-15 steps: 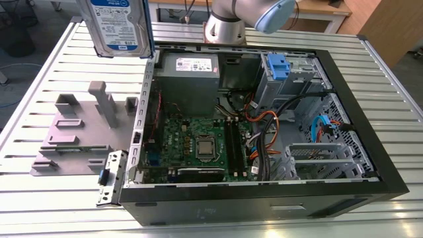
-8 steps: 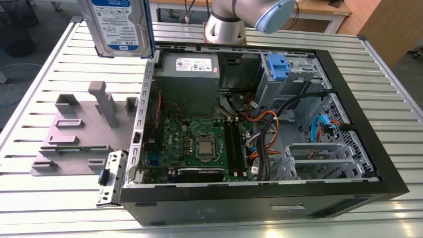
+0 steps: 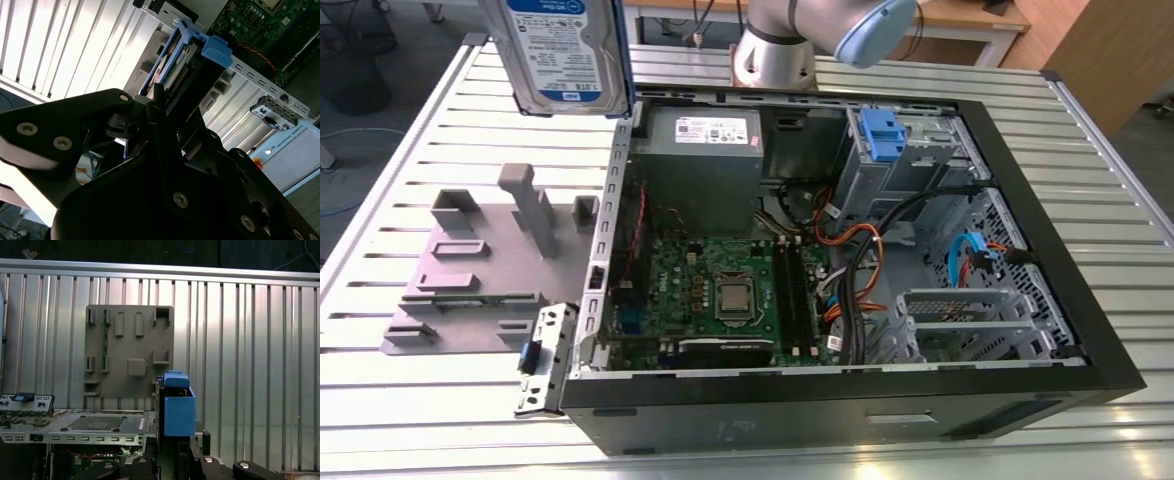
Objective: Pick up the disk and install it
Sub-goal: 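Pick up the disk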
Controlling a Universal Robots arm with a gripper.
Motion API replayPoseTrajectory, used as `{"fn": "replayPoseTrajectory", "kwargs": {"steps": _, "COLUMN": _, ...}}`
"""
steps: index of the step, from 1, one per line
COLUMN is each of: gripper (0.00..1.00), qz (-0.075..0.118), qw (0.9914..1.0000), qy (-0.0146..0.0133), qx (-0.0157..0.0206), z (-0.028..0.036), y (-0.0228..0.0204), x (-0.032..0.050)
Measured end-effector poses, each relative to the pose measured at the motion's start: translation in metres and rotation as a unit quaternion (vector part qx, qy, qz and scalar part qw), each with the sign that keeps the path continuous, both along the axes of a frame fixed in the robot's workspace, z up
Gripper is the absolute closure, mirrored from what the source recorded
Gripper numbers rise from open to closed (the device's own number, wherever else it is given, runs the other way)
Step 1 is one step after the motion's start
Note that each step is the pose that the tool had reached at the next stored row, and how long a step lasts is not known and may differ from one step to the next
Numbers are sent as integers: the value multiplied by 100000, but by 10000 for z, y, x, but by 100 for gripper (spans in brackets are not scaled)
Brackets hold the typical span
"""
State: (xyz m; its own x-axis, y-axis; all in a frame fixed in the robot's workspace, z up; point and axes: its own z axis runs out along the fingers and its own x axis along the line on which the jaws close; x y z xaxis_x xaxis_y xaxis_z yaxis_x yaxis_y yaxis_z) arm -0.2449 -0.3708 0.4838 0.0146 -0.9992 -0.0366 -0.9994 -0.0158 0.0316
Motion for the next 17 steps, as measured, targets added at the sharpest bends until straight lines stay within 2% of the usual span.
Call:
{"fn": "replayPoseTrajectory", "kwargs": {"steps": 12, "gripper": 65, "qz": 1, "qw": 100000, "qy": 1, "qx": 0, "z": 0, "y": 0, "x": 20}}
{"fn": "replayPoseTrajectory", "kwargs": {"steps": 17, "gripper": 65, "qz": 3, "qw": 100000, "qy": 4, "qx": -2, "z": 0, "y": 0, "x": 67}}
